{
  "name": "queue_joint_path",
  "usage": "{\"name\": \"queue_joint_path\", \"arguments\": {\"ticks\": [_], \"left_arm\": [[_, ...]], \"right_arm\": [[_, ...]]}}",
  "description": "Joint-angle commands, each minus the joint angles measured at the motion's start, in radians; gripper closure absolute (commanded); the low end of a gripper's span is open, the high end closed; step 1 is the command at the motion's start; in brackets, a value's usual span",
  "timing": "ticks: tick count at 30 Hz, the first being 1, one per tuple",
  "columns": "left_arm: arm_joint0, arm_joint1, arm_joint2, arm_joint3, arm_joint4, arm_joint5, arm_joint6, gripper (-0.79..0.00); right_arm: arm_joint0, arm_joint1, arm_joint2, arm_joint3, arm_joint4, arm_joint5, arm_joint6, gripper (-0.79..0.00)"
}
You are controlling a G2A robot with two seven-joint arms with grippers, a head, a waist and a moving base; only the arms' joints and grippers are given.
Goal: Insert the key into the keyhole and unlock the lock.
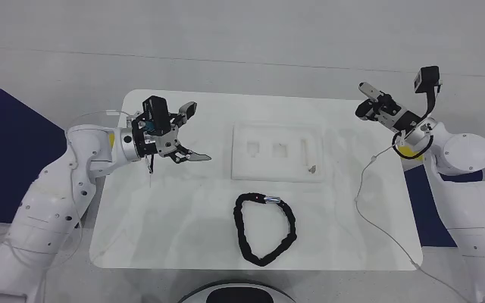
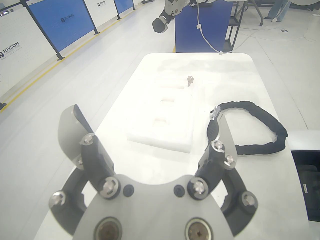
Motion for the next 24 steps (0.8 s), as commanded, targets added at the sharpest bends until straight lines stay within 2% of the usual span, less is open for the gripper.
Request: {"name": "queue_joint_path", "arguments": {"ticks": [1, 19, 24], "left_arm": [[0.0, 0.0, 0.0, 0.0, 0.0, 0.0, 0.0, -0.785], [0.0, 0.0, 0.0, 0.0, 0.0, 0.0, 0.0, -0.785], [0.0, 0.0, 0.0, 0.0, 0.0, 0.0, 0.0, -0.785]], "right_arm": [[0.0, 0.0, 0.0, 0.0, 0.0, 0.0, 0.0, -0.784], [0.0, 0.0, 0.0, 0.0, 0.0, 0.0, 0.0, -0.784], [-0.011, 0.003, -0.019, -0.075, -0.104, 0.016, 0.014, -0.785]]}}
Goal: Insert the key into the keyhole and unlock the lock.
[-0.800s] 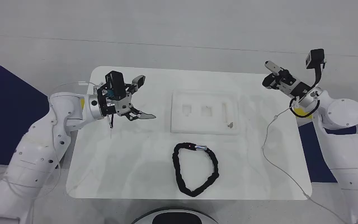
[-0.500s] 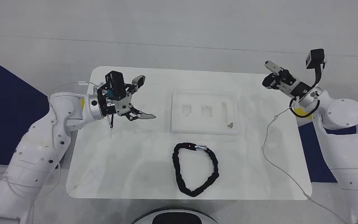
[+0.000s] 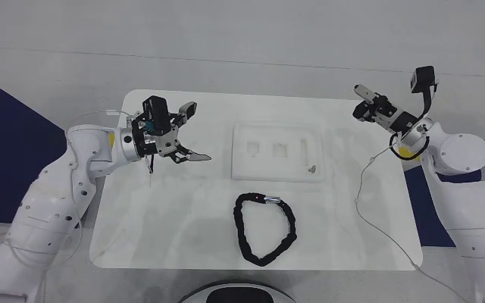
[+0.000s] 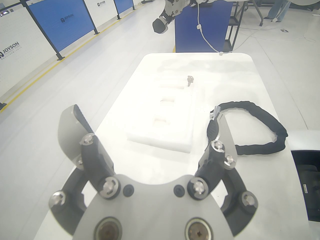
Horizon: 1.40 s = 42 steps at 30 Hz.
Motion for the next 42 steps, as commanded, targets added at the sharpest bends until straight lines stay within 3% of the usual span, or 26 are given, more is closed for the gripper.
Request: {"name": "queue_joint_path", "arguments": {"ticks": [1, 11, 19, 29, 42], "left_arm": [[0.0, 0.0, 0.0, 0.0, 0.0, 0.0, 0.0, -0.785], [0.0, 0.0, 0.0, 0.0, 0.0, 0.0, 0.0, -0.785], [0.0, 0.0, 0.0, 0.0, 0.0, 0.0, 0.0, -0.785], [0.0, 0.0, 0.0, 0.0, 0.0, 0.0, 0.0, -0.785], [0.0, 0.0, 0.0, 0.0, 0.0, 0.0, 0.0, -0.785]], "right_arm": [[-0.006, 0.002, -0.006, -0.033, -0.05, 0.009, 0.02, -0.785], [-0.086, 0.024, -0.04, -0.286, -0.397, 0.132, 0.115, -0.785], [-0.145, 0.025, -0.098, -0.407, -0.578, 0.201, 0.143, -0.785], [-0.121, 0.007, -0.181, -0.409, -0.66, 0.299, 0.208, -0.785], [-0.121, 0.007, -0.181, -0.409, -0.66, 0.299, 0.208, -0.785]]}}
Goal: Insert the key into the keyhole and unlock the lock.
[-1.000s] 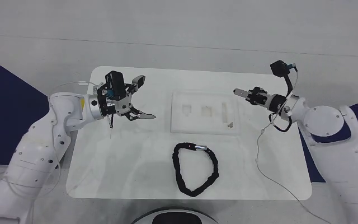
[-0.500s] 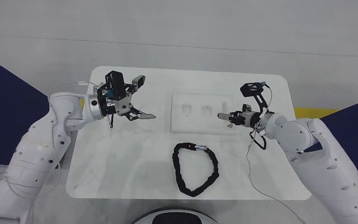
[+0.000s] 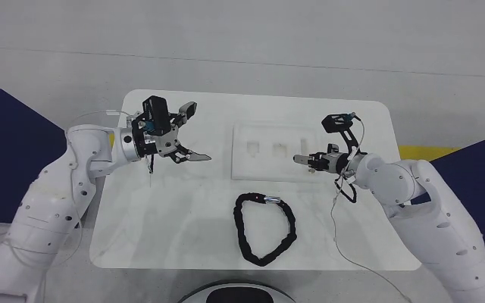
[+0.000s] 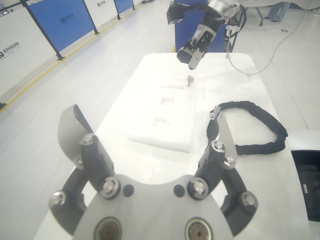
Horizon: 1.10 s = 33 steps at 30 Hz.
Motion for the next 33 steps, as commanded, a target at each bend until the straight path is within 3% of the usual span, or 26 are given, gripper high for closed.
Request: {"name": "queue_joint_path", "arguments": {"ticks": [1, 14, 33], "left_arm": [[0.0, 0.0, 0.0, 0.0, 0.0, 0.0, 0.0, -0.785], [0.0, 0.0, 0.0, 0.0, 0.0, 0.0, 0.0, -0.785], [0.0, 0.0, 0.0, 0.0, 0.0, 0.0, 0.0, -0.785]], "right_arm": [[0.0, 0.0, 0.0, 0.0, 0.0, 0.0, 0.0, -0.785], [-0.012, -0.001, 0.0, 0.004, 0.0, -0.011, -0.019, -0.785], [0.015, -0.026, -0.07, 0.028, -0.073, 0.018, 0.065, -0.785]]}}
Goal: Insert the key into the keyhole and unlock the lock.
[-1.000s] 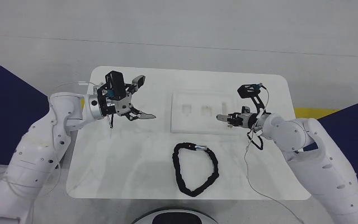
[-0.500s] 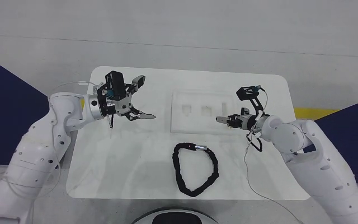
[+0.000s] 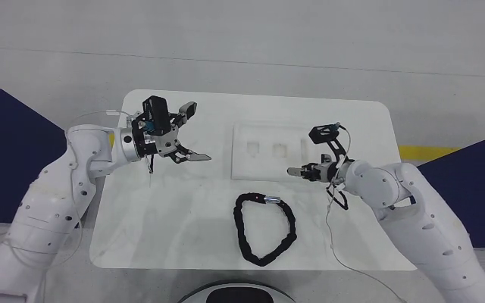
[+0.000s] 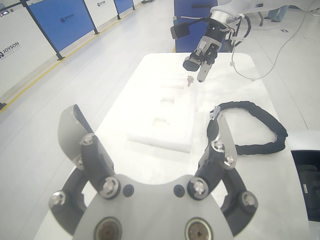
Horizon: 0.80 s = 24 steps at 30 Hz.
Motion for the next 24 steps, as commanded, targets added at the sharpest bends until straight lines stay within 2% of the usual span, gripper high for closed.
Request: {"name": "queue_joint_path", "arguments": {"ticks": [1, 9, 10, 13, 14, 16, 17, 24], "left_arm": [[0.0, 0.0, 0.0, 0.0, 0.0, 0.0, 0.0, -0.785], [0.0, 0.0, 0.0, 0.0, 0.0, 0.0, 0.0, -0.785], [0.0, 0.0, 0.0, 0.0, 0.0, 0.0, 0.0, -0.785], [0.0, 0.0, 0.0, 0.0, 0.0, 0.0, 0.0, -0.785], [0.0, 0.0, 0.0, 0.0, 0.0, 0.0, 0.0, -0.785], [0.0, 0.0, 0.0, 0.0, 0.0, 0.0, 0.0, -0.785], [0.0, 0.0, 0.0, 0.0, 0.0, 0.0, 0.0, -0.785], [0.0, 0.0, 0.0, 0.0, 0.0, 0.0, 0.0, -0.785]], "right_arm": [[0.003, -0.003, -0.006, 0.011, -0.015, 0.011, -0.009, -0.785], [0.04, -0.021, -0.033, 0.078, -0.017, 0.046, 0.003, -0.785], [0.045, -0.024, -0.037, 0.085, -0.017, 0.05, 0.007, -0.767], [0.059, -0.03, -0.046, 0.102, -0.016, 0.069, 0.023, -0.61], [0.063, -0.032, -0.049, 0.106, -0.017, 0.076, 0.028, -0.579], [0.07, -0.036, -0.055, 0.118, -0.02, 0.091, 0.033, -0.431], [0.073, -0.038, -0.059, 0.123, -0.023, 0.097, 0.037, -0.388], [0.083, -0.047, -0.062, 0.133, -0.033, 0.135, 0.057, -0.354]]}}
